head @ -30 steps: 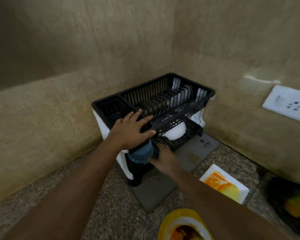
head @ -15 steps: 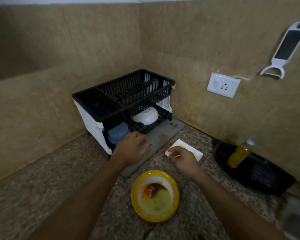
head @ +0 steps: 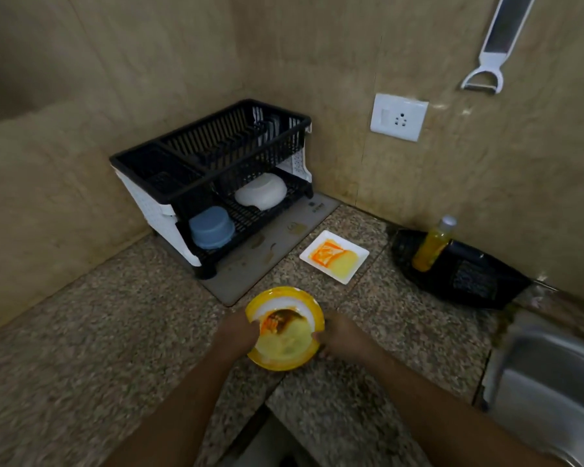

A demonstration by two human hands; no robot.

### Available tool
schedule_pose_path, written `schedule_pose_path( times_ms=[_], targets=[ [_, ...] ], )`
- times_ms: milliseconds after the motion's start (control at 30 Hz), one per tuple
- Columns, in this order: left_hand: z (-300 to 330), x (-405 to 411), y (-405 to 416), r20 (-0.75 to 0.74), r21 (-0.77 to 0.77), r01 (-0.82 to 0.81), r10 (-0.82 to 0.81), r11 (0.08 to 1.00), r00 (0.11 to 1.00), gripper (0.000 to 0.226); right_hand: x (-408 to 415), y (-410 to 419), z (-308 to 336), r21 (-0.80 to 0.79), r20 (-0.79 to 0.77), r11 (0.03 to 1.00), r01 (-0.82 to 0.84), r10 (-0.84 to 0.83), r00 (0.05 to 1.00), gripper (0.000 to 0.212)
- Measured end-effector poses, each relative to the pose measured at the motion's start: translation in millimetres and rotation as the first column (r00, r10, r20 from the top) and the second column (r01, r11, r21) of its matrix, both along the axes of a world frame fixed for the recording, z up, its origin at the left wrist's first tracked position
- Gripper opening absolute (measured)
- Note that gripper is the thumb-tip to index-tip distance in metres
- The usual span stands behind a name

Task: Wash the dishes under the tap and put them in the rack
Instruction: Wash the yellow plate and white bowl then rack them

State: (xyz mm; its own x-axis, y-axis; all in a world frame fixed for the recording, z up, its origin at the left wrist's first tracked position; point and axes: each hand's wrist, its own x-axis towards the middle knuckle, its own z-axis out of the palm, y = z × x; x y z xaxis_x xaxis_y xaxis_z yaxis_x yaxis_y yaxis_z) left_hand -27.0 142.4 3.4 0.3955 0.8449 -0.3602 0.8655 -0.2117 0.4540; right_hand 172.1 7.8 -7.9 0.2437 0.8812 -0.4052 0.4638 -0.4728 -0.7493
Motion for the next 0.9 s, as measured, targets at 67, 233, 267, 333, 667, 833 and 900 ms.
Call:
schedule_pose_path(
  times_ms=[67,233,267,333,667,833,900],
  targets=[
    [6,4,-6,0.076,-0.006,-0.029,0.030,1.000,0.997,0.033,-3,-2,-8,0.064,0.010,0.995,0.078,-0.079,0.997,0.020],
    [14,32,-19,0.300,-0.027,-0.052,0.058,0.998,0.952,0.029,14,-41,14,0.146,-0.122,0.912,0.383,-0.368,0.922,0.011],
    [14,43,-25,0.350,-0.053,-0.026,0.043,0.998,0.936,0.025,23,-55,18,0.165,-0.143,0.889,0.426,-0.406,0.903,0.013],
    [16,70,-43,0.448,-0.097,0.065,-0.015,0.993,0.894,0.018,45,-89,23,0.212,-0.168,0.836,0.507,-0.480,0.861,0.016],
    [46,233,-209,0.667,-0.380,0.487,-0.132,0.786,0.733,0.038,142,-303,62,0.229,-0.158,0.579,0.783,-0.771,0.617,0.013],
    [65,297,-281,0.705,-0.375,0.554,-0.159,0.744,0.691,0.033,199,-388,90,0.344,0.001,0.423,0.838,-0.893,0.451,0.007],
    [70,315,-303,0.712,-0.368,0.583,-0.183,0.724,0.678,0.029,226,-410,108,0.457,0.026,0.285,0.842,-0.951,0.308,0.017]
  ],
)
